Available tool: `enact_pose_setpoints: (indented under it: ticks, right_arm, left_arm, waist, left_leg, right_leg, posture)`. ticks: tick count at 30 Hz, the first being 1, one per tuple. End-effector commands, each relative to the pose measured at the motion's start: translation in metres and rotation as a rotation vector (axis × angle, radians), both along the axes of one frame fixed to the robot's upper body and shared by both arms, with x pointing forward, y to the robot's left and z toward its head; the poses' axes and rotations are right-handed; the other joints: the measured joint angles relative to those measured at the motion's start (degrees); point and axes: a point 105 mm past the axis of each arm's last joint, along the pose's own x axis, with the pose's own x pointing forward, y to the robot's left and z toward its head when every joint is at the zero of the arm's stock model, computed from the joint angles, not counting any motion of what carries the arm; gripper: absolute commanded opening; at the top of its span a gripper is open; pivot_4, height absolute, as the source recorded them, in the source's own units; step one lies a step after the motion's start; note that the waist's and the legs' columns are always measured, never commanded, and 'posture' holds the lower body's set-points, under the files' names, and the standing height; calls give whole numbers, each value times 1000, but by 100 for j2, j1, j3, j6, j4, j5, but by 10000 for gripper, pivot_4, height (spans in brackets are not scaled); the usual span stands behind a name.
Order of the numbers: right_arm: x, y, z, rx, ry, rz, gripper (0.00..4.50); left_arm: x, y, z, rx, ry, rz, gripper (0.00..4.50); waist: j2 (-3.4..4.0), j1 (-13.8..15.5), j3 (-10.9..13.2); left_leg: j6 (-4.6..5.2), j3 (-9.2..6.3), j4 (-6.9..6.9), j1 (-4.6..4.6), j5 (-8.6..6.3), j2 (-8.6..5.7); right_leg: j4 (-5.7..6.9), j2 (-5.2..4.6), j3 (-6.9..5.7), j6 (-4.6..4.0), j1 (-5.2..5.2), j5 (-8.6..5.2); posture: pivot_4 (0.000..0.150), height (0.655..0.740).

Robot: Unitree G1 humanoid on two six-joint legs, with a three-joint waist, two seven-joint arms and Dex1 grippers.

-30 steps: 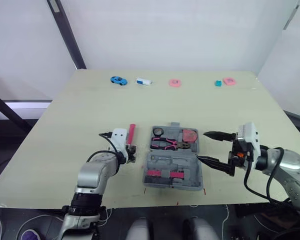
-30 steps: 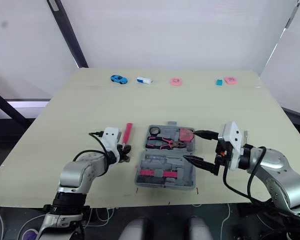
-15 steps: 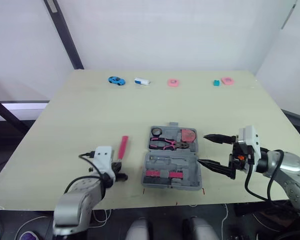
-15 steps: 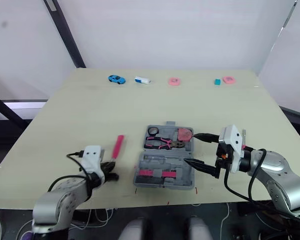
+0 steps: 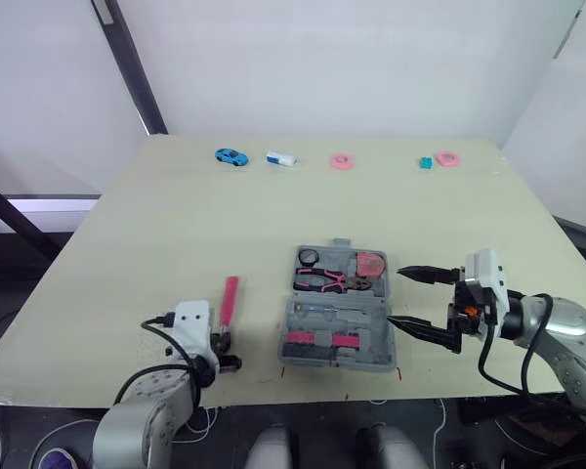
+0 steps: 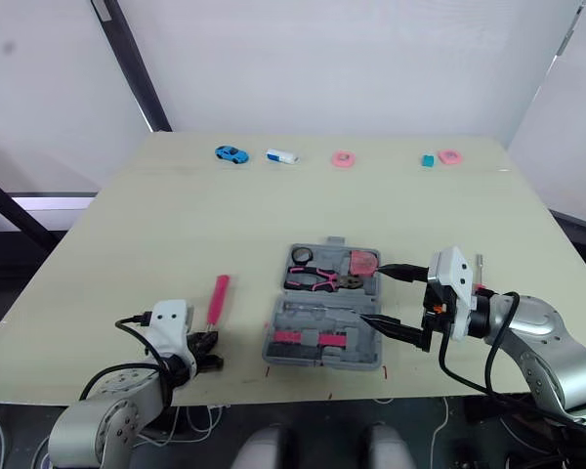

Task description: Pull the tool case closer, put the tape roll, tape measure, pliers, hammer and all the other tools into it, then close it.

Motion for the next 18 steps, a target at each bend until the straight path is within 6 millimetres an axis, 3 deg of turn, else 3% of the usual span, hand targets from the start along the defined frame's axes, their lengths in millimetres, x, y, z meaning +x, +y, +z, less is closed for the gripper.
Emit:
enact_pose_setpoints:
  ticks: [1,8,12,18]
  right_arm:
    - [-4,2,8,19,-37,11,45000]
    - [-7,1,4,28,-23,25,45000]
    - [-10,2,6,29,-26,30,45000]
    - [-13,9,10,37,-37,35,45000]
  left_arm:
    - [2,6,33,21,-129,-63,32456]
    - [-8,2,76,72,-169,-564,32456]
    - [-4,16,90,170,-87,-874,32456]
    - [13,56,94,690,63,-1350,32456]
  waist:
    - [-3,-10,2]
    - [7,-3,13]
    - [15,25,21]
    - [48,36,36]
  left_leg:
    - [0,-1,0,0,0,1]
    - [-1,-8,-6,-2,-1,9]
    - [-1,-2,-12,-10,-1,7]
    - [-1,18,-28,-40,-1,9]
  right_leg:
    - [0,1,0,0,-2,0]
    - [1,-7,-2,-8,-15,-5]
    - [-5,-20,-6,-21,-27,2]
    - [-12,-35,-10,-33,-65,7]
  posture:
    - [1500,7400]
    - [1500,7400]
    - [1500,7400]
    - [1500,7400]
